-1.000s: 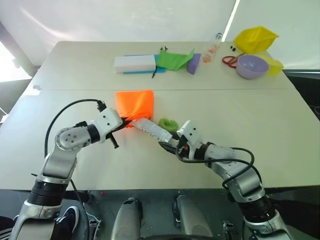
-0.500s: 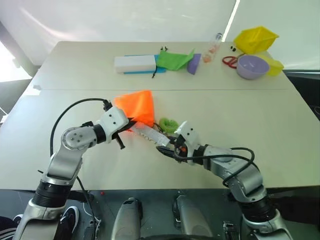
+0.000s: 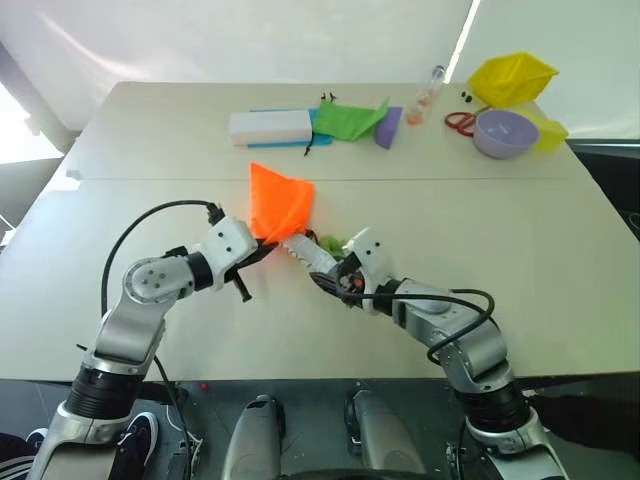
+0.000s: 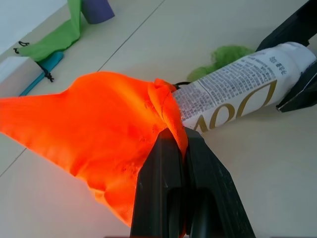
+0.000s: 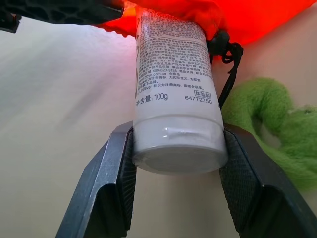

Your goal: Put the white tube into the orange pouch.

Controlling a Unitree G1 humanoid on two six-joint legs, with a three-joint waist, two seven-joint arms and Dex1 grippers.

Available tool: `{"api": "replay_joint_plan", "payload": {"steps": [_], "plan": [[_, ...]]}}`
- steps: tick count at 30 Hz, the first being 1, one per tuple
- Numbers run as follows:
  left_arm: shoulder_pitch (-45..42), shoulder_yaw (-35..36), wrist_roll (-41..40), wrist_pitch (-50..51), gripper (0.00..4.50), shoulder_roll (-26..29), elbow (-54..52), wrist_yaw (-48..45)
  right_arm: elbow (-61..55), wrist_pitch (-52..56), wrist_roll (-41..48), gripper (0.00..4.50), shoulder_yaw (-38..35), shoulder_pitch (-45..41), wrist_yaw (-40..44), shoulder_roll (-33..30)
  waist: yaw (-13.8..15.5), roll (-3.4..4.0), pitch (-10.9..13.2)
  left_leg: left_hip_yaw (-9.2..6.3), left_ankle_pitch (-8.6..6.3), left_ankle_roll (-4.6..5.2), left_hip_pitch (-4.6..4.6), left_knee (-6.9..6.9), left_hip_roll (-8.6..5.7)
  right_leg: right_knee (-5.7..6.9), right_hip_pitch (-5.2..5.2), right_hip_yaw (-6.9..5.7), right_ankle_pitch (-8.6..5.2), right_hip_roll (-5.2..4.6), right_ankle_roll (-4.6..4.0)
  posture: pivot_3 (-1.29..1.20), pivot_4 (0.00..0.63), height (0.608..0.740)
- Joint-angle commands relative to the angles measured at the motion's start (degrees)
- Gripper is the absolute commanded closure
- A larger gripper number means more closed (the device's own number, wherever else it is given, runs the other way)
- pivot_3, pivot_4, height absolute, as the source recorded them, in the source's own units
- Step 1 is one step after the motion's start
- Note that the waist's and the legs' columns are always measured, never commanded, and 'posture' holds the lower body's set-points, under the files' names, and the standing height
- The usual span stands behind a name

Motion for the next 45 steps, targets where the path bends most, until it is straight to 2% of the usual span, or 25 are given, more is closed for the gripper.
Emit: {"api": "replay_joint_plan", "payload": {"steps": [1,8,17,21,27,35,45], "plan": [[0.1,1.2,-0.4,-2.3,4.50,0.6,0.3,0.2,-1.9,0.1,0.9,2.70,-2.6,-0.6,-0.8,0.0,0.0,0.00,0.0,0.00,0.00,0.00,0.00,0.00,0.00,0.00,0.00,0.00,0.00,0.00,0.00,0.00,0.150,0.740],[0.5,1.0,-0.9,-3.5,4.50,0.0,1.2,0.4,0.5,0.6,-0.7,2.70,-0.2,-2.5,-6.5,7.0,-0.2,0.00,0.0,-0.01,0.00,0.00,0.01,-0.03,0.04,0.04,-0.05,0.00,0.00,0.06,-0.01,0.00,0.150,0.740],[1.5,1.2,-1.1,-4.0,4.50,-0.1,1.8,0.5,3.6,-0.9,-1.1,2.70,-5.3,-4.3,-8.2,5.3,-0.1,0.00,0.0,0.02,0.00,0.00,-0.02,0.00,0.00,-0.01,-0.02,0.00,0.01,-0.02,0.00,0.00,0.150,0.740],[1.2,0.7,-1.2,-3.9,4.50,-0.8,1.8,0.9,5.2,-2.2,-1.3,2.70,-6.4,-6.0,-10.2,7.3,-0.2,0.00,0.0,-0.01,0.00,0.00,-0.02,-0.03,0.02,0.01,-0.05,0.00,0.00,0.03,-0.01,0.00,0.150,0.740],[0.6,0.5,-1.4,-3.9,4.50,-2.2,2.0,2.0,1.5,1.6,1.2,2.70,2.7,-3.5,-4.0,5.4,-0.1,0.00,0.0,0.01,0.00,0.00,-0.02,-0.03,0.02,0.00,-0.04,0.00,0.00,0.02,0.00,0.00,0.150,0.740],[1.1,0.6,-2.3,-3.4,4.50,-2.2,2.0,1.3,10.2,-2.1,-1.0,2.70,-0.5,-9.2,-9.7,12.3,-0.3,0.00,0.0,-0.02,0.00,0.00,0.05,0.00,0.03,0.06,-0.02,-0.01,0.05,0.04,-0.07,0.00,0.150,0.740],[2.1,0.6,-2.5,-3.2,4.50,-2.7,1.4,1.7,17.1,-3.1,-4.0,2.70,1.1,-12.4,-10.9,15.2,-0.3,0.00,0.0,0.01,0.00,0.00,-0.02,-0.06,0.02,0.01,-0.06,-0.01,0.02,0.01,-0.01,0.00,0.150,0.740]]}}
